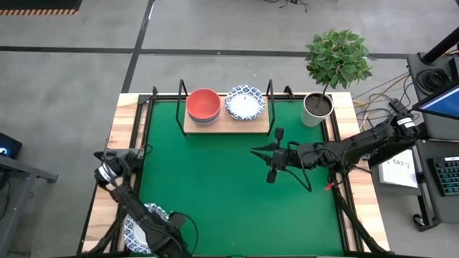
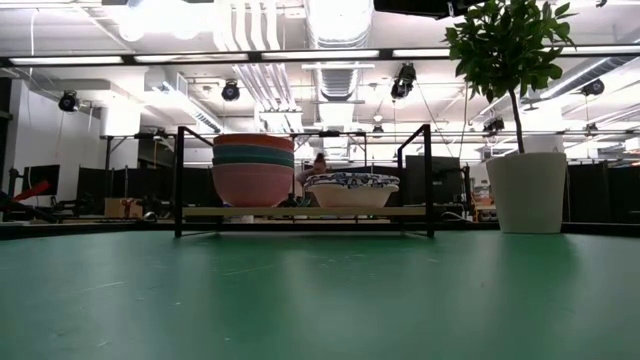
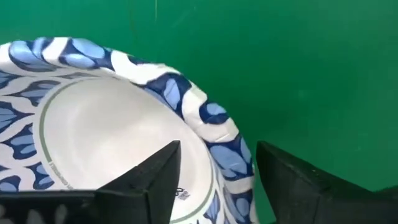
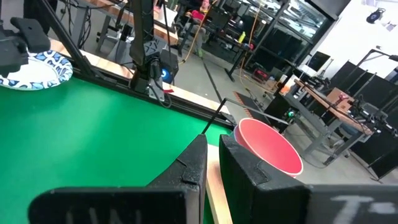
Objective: Place and stack bowls onto a shelf
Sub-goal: Stack blue patterned bowl on top of the blue patterned bowls on the shelf
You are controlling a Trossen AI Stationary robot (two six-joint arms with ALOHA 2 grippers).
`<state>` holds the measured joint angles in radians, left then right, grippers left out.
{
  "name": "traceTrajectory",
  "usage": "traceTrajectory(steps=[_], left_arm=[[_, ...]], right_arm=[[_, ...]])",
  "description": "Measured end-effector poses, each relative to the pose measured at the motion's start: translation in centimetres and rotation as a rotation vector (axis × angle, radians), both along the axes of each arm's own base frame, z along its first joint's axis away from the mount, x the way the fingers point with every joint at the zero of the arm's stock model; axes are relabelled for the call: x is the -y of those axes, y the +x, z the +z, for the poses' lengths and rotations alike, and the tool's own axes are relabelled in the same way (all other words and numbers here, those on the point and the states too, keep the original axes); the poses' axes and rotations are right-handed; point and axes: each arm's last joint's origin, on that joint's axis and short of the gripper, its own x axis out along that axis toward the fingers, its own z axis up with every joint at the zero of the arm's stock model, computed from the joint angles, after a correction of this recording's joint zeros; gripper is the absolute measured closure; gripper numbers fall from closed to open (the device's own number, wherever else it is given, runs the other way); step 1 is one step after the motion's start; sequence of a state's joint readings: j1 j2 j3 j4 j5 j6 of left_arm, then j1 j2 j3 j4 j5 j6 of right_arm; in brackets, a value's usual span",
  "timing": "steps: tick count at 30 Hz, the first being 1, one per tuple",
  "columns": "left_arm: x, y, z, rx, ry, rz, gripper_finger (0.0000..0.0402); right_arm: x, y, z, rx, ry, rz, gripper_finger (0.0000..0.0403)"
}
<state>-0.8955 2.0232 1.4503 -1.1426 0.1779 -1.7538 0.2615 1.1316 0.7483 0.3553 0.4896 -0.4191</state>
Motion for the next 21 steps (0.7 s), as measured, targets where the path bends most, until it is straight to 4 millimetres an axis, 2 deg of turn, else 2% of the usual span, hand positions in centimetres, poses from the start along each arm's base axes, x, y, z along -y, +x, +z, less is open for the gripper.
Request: traceTrajectory(steps=[5,11,17,21], left_arm=[[0.1,-0.1,-0.1,-0.014,-0.019,-0.035,0.0269],[0.3,0.1,0.5,-0.011,-0.045,-0.119,0.0382],[0.9,1.3,4.1,0.036,-0.115,-0.381,0.0394],[0.2,2.6,7.3,0.113,-0.038,-0.621,0.0398]], right_arm=[[0.0,0.0,0.0,0.0,-0.001,0.0,0.0369],[0.0,0.0,0.0,0.0,-0.002,0.0,0.0369],[-0.1,-0.2,0.0,-0.016,-0.006,0.007,0.0369],[0.0,-1.2,0.5,-0.029,-0.001,0.013,0.0369]])
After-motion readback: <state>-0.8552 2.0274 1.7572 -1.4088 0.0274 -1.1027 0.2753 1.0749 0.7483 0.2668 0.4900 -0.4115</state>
